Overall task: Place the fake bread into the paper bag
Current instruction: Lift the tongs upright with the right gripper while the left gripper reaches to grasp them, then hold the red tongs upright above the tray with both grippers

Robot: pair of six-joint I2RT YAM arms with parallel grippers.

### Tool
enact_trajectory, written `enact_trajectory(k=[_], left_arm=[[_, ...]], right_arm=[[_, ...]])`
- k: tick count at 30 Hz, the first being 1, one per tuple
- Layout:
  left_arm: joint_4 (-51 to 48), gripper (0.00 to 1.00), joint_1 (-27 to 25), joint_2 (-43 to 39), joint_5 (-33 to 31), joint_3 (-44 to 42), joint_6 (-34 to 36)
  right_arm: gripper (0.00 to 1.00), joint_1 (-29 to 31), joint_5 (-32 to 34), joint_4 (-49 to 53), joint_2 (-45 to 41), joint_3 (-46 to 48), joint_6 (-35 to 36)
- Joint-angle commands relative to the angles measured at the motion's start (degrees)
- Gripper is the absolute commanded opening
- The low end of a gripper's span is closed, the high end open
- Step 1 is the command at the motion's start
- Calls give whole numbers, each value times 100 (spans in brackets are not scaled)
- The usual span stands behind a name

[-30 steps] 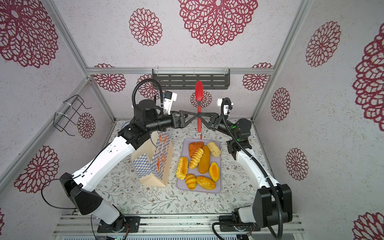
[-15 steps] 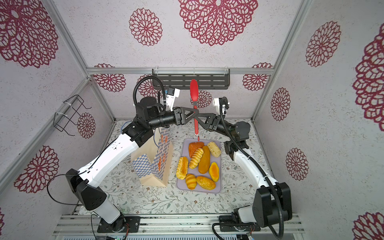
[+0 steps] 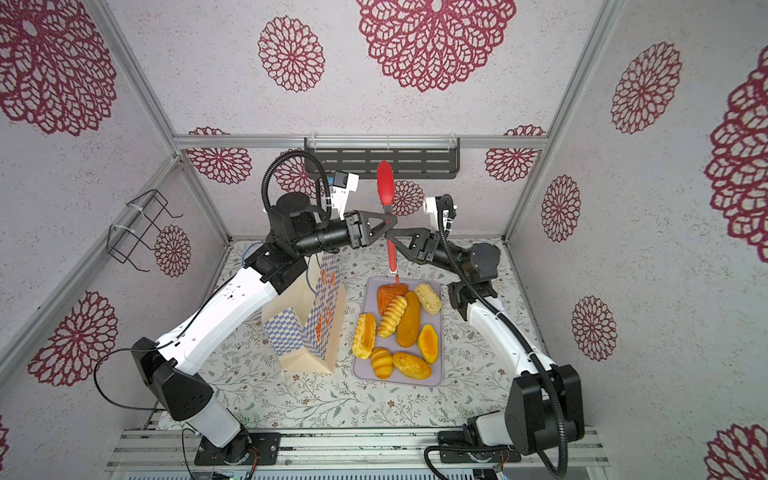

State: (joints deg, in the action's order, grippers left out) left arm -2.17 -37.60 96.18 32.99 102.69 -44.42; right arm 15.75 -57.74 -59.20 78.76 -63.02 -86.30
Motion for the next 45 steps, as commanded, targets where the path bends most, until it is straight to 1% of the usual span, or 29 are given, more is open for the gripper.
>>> enact_trajectory(k=[1,6,8,9,13,15,20,23,24,26,29,35,40,45], left_arm=[[256,45,-10,83,126,48,-118],[376,36,-15,118,257,33,-239],[402,32,-12,116,286,11,-251],[406,28,-15,107,295,5,-254],[402,15,-10,47,207,-13,-251],[402,12,-9,3,88,-28,-243],[762,4,-10,-165,-378,-330,-477],[1218,2,9,-261,-592,-572,-824],[1381,2,14,-283,-628,-636,-937],[1585,3,25,-317,-671,-712,-1100],[1622,2,26,-378,-698,-742,-1186],[1636,1,25,-441,-739,-904,-1267],[1808,1,25,-460,-734,-1067,-1361],[1869,1,25,-433,-715,-1120,-1387]], right_arm=[[21,42,-56,-470,-227,-43,-45],[22,40,-26,-444,-201,-87,-45],[24,37,-7,-439,-195,-105,-45],[28,42,0,-428,-195,-113,-44],[50,49,82,-380,-238,-73,94],[54,59,124,-131,-335,-39,368],[55,206,298,1236,-670,-80,1718],[55,367,349,2071,-698,-187,2508],[55,397,370,2170,-683,-192,2619],[55,407,354,2225,-624,-201,2685],[52,419,305,2226,-515,-273,2694],[49,420,280,2370,-391,-561,2827],[49,418,220,2374,-251,-729,2807],[46,420,169,2374,-134,-836,2775]])
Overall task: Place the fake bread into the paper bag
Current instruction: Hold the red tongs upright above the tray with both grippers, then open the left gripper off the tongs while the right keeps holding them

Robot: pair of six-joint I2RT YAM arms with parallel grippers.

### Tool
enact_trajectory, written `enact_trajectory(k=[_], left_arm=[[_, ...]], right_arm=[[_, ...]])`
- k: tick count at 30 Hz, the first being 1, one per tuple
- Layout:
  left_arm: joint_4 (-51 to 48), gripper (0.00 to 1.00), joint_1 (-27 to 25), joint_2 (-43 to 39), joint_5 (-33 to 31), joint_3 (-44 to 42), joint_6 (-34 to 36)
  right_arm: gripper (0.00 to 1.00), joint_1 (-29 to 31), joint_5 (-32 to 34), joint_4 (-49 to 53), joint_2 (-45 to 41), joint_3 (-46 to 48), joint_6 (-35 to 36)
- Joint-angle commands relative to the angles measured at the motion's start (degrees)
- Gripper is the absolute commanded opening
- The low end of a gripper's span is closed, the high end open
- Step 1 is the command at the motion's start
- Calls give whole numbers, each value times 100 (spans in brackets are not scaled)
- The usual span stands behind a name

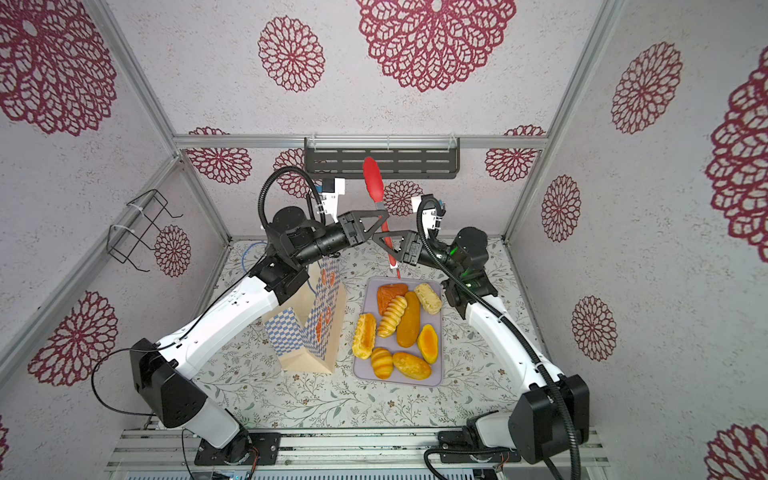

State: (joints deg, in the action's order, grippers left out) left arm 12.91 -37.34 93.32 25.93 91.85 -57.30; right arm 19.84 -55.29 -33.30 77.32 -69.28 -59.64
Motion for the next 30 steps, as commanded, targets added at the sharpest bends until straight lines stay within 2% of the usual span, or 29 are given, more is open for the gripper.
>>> enact_trajectory(k=[1,8,12,18,19,20,21,23,25,27,30], left_arm=[[369,0,-1,-140,-18,-44,-97],[475,0,-1,-20,35,-27,-192],[591,0,-1,3,40,-111,-296],[682,3,-1,-15,9,-209,-336],[673,7,7,-37,10,-204,-330],[640,17,10,-58,-4,-203,-314],[587,32,24,-95,-36,-206,-286],[359,69,34,-234,-163,-198,-109],[-14,90,49,-409,-395,-185,118],[-437,99,76,-592,-646,-200,317],[-1162,97,132,-904,-980,-212,589]], right_arm=[[46,12,-64,-215,20,-215,106],[37,11,-93,-68,29,-198,179],[35,3,-34,74,-2,-208,278],[23,-6,-6,355,-23,-297,418],[22,-15,7,473,-41,-308,491],[21,-33,17,652,-65,-328,582],[19,-63,16,816,-98,-338,680],[15,-159,61,1330,-211,-337,984],[14,-274,145,1966,-364,-340,1384],[14,-414,263,2728,-532,-360,1869],[17,-635,691,4240,-695,-561,2739]])
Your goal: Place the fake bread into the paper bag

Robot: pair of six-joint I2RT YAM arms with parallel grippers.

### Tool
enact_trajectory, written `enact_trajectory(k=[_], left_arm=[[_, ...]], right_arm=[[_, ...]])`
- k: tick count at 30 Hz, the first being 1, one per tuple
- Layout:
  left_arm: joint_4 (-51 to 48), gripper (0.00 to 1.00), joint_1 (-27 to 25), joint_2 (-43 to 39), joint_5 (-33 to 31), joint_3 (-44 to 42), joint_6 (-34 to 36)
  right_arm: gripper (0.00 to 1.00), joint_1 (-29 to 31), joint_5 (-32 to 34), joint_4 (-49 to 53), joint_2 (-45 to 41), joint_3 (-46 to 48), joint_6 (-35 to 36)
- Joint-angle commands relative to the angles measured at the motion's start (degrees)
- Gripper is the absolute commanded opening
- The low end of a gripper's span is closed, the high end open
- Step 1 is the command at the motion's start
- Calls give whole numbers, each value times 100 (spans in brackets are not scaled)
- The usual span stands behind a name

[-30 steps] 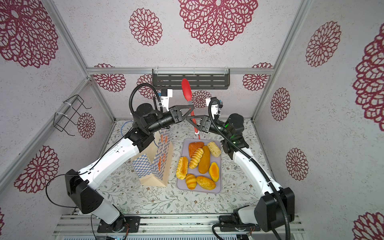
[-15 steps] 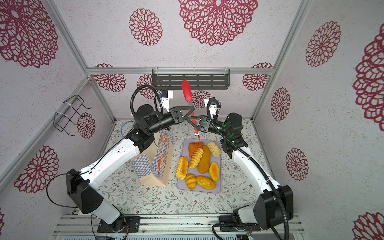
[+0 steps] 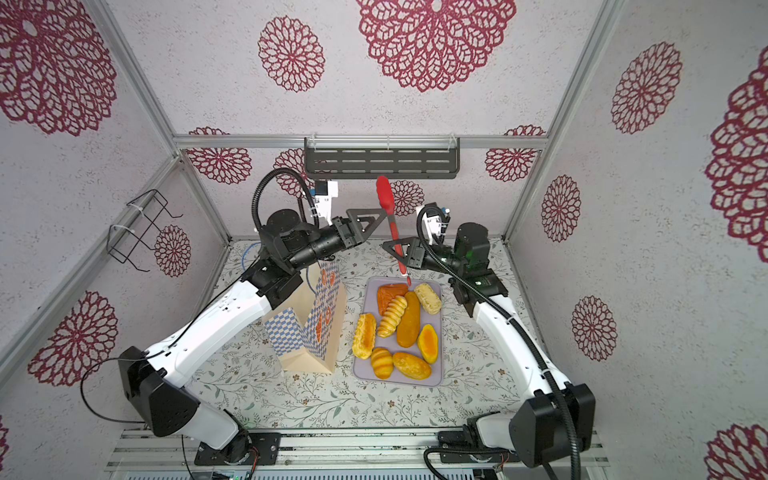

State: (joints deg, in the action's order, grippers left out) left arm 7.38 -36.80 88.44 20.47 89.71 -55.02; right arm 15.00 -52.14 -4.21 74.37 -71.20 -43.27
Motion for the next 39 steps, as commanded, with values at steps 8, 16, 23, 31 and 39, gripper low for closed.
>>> enact_trajectory(k=[8,16,23,31,39], left_arm=[[-3953,97,10,-1397,-2679,840,1857],[-6277,97,60,-2526,-5392,846,2403],[-7170,97,964,-2736,-5005,478,2173],[-6864,97,1816,-3117,-4033,-319,2110],[-6924,97,2180,-3365,-3344,-694,1988]], right_arm=[[22,-256,2867,4921,-149,-847,2814],[33,-168,3057,5558,-115,-369,2927],[38,-81,2887,5851,-56,-155,2884],[46,26,2809,5871,-59,14,2749],[51,125,2735,5931,143,101,2782]])
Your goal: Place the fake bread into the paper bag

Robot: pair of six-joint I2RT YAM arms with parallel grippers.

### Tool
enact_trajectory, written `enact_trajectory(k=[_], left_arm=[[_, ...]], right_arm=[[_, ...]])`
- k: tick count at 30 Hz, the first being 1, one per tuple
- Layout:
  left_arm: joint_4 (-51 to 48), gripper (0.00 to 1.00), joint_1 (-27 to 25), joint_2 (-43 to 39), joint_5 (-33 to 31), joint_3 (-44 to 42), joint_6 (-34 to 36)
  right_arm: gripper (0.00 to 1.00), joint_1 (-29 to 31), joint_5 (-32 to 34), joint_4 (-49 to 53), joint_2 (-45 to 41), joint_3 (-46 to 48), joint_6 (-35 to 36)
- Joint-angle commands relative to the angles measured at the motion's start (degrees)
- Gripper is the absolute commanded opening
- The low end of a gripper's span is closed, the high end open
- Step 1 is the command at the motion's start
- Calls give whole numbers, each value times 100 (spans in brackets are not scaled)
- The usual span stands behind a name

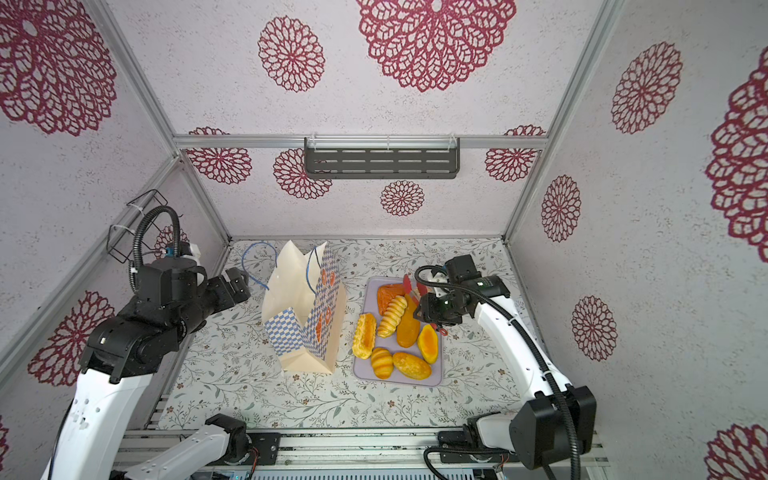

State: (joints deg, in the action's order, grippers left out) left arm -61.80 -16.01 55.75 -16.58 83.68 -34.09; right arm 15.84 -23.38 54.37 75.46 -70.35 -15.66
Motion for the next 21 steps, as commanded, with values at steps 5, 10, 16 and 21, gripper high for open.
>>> enact_trajectory(k=[5,10,16,21], left_arm=[[-170,97,226,-237,465,-76,-138],[-367,97,272,-300,420,84,-134],[-744,97,334,-242,392,245,-46],[-860,97,378,-240,696,110,-63]], right_arm=[[53,77,-196,34,156,140,46],[54,124,-259,-88,308,253,46],[55,183,-295,-248,464,329,37],[55,209,-299,-345,581,347,30]])
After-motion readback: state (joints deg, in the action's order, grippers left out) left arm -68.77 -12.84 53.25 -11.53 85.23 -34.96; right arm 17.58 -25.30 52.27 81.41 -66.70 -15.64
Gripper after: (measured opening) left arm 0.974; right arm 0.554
